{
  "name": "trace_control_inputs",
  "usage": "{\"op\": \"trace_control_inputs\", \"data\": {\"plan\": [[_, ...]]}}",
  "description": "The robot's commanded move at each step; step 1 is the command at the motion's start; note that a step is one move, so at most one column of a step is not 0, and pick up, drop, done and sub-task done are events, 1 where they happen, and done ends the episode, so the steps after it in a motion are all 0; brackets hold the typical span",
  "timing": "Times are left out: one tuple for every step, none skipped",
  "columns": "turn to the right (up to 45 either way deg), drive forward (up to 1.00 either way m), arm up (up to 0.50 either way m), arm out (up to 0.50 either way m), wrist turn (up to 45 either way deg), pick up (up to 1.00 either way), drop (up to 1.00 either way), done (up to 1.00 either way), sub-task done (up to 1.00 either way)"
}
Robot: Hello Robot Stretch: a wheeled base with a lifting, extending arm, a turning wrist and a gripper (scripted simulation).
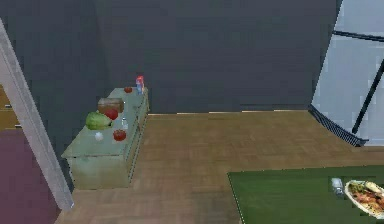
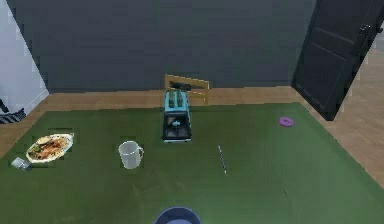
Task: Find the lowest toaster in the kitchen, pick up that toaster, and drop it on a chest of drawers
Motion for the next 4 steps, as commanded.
{"op": "trace_control_inputs", "data": {"plan": [[0.0, 0.0, 0.3, 0.0, 0.0, 0.0, 0.0, 0.0, 0.0], [0.0, 0.0, 0.0, 0.5, 0.0, 0.0, 0.0, 0.0, 0.0], [0.0, 0.0, 0.0, 0.0, 45.0, 0.0, 0.0, 0.0, 0.0], [0.0, 0.0, 0.0, 0.0, 45.0, 0.0, 0.0, 0.0, 0.0]]}}
